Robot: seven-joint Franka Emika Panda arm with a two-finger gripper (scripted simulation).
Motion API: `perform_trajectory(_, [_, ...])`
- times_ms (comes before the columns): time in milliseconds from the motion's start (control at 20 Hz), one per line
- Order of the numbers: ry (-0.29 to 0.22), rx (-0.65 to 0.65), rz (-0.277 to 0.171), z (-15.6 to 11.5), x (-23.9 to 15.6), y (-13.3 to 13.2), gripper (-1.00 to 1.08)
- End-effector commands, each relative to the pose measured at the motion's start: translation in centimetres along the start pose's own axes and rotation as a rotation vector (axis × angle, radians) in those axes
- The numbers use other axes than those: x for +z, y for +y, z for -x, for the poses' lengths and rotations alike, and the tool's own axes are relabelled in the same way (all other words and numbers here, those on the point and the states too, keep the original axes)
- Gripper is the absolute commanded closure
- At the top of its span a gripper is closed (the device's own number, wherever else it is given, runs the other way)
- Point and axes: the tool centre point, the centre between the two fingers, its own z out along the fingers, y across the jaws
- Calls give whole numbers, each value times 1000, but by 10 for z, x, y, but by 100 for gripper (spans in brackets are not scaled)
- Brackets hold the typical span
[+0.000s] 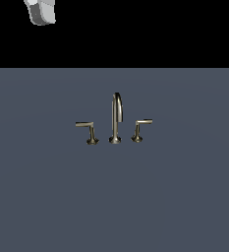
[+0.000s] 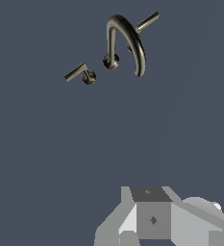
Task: Turn on the faucet by rotating a designated handle.
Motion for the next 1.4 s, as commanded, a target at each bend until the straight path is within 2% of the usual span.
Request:
perform_trajectory(0, [0, 52, -2, -6, 14, -13, 108])
perform_trajectory(650, [-1, 297, -9, -44, 82, -69, 108])
perform_trajectory(1350, [2, 530, -11, -94, 146, -111, 108])
